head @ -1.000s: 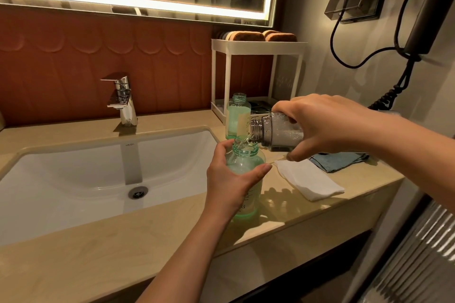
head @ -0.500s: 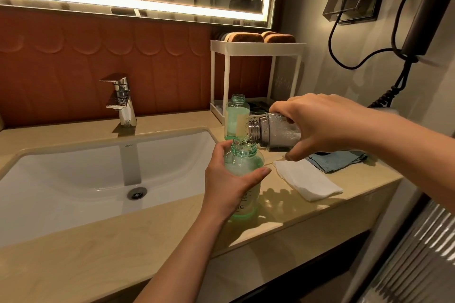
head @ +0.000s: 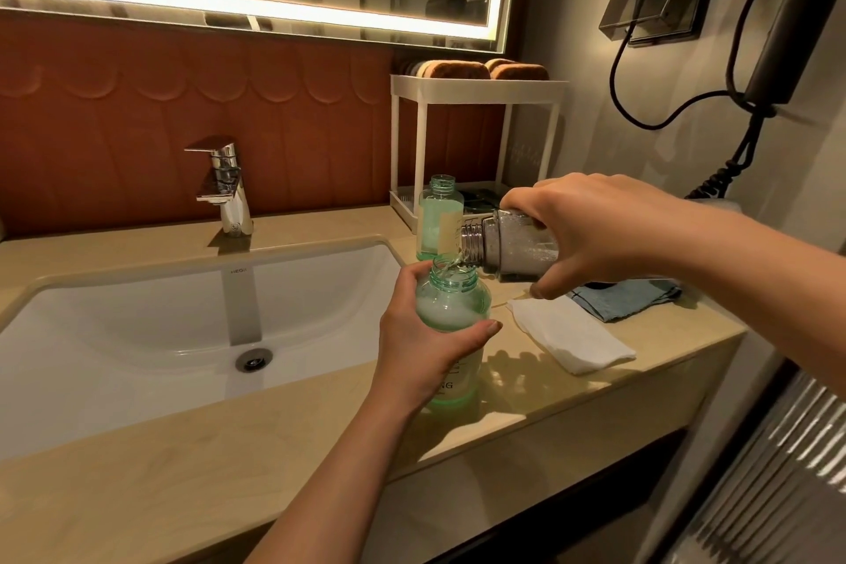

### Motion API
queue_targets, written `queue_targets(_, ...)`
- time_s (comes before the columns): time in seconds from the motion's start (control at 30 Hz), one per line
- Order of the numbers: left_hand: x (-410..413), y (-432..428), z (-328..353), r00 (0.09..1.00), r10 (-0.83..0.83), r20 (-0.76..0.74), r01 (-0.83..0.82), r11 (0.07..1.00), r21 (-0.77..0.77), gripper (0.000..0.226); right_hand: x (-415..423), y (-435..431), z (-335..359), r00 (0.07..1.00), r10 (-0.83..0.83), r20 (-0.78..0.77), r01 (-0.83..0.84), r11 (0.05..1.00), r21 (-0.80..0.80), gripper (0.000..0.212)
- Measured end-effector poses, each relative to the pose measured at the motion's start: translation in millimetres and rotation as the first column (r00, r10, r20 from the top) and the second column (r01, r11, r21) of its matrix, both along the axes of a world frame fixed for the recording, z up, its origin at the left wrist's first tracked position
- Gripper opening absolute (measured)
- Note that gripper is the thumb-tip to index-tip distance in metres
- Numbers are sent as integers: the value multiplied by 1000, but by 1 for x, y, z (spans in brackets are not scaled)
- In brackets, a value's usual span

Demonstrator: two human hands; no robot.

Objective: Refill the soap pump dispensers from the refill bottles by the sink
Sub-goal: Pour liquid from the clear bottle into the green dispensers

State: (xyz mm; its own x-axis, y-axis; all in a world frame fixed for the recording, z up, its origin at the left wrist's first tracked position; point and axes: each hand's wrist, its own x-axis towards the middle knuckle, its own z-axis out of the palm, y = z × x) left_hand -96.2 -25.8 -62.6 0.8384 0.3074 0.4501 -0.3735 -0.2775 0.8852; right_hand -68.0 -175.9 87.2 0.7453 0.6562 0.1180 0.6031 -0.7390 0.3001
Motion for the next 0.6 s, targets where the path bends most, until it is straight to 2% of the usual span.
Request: queue_targets(0.6, -1, 1, 0, 1000, -3, -5, 4, 999, 44, 76, 1, 1, 0, 1000, 4, 7, -4, 1000, -3, 74)
